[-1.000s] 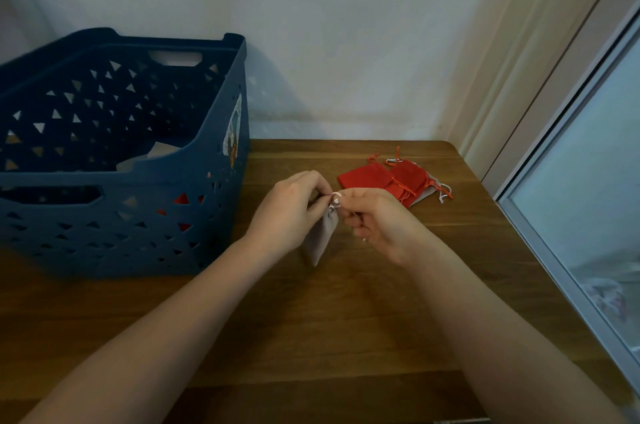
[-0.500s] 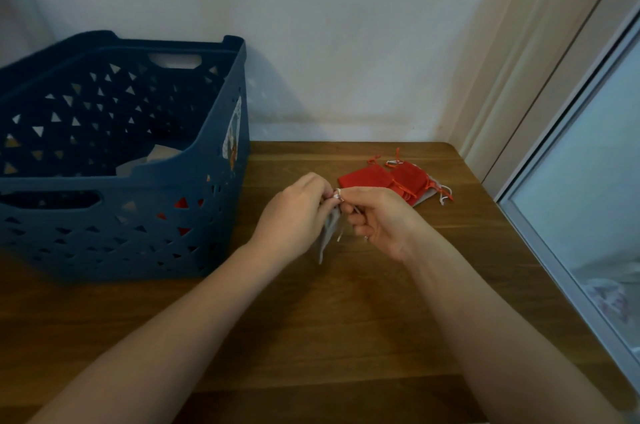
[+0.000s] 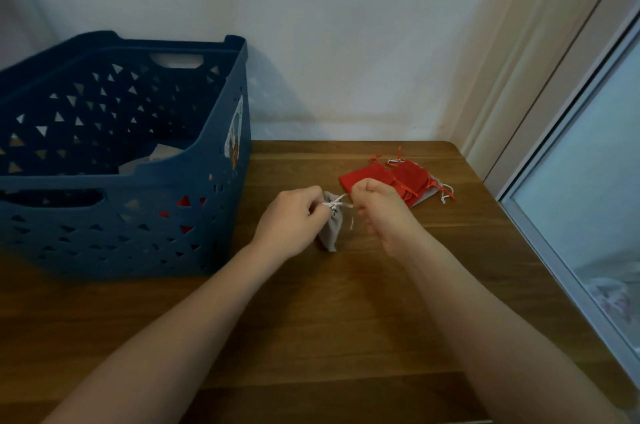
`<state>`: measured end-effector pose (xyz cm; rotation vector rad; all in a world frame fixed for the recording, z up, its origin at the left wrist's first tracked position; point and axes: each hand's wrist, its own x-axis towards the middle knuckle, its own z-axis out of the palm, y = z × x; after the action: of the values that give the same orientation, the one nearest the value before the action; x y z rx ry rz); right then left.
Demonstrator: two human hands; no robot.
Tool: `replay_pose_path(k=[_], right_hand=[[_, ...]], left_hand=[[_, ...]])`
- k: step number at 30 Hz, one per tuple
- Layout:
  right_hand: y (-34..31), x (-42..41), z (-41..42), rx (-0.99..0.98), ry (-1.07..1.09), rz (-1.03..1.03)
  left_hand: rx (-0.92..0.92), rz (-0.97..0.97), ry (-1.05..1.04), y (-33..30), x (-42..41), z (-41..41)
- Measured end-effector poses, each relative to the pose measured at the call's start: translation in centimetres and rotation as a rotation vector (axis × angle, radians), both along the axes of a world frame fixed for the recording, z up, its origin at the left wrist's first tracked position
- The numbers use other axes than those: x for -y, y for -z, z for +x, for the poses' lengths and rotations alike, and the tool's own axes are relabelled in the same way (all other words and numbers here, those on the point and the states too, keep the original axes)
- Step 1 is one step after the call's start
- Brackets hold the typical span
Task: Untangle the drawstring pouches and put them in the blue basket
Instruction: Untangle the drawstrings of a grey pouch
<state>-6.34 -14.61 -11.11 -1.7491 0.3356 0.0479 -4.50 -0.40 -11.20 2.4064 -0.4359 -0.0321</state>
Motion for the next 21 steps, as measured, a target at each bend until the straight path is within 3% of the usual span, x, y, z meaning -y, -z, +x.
replay_pose_path(k=[6,9,11,14,21], right_hand=[[0.1,0.2,-0.2,0.145,-0.02,-0.124],[0.2,-0.1,-0.4,0.224,-0.142,-0.431],[-0.3,-1.2,-0.6,0.349,-0.202,-0.56],[-1.9,-3.1,-1.0,0.544,-0.256,-0.421],[-7.7,-5.2,0.6,0.728,-0.258,-0.15]], left_hand=[[-0.202,-0.137,-0.071,-0.4,0.1,0.0],[-0.451,-0.347,-0.24,-1.5,0.4,0.5],[-0.491,-0.524,-0.299,-3.0,0.4,0.3],[-0.236,-0.691,-0.186,-5.5,-0.2,-0.4],[0.374,-0.475,0.002,-10.7,-3.2,-2.0]])
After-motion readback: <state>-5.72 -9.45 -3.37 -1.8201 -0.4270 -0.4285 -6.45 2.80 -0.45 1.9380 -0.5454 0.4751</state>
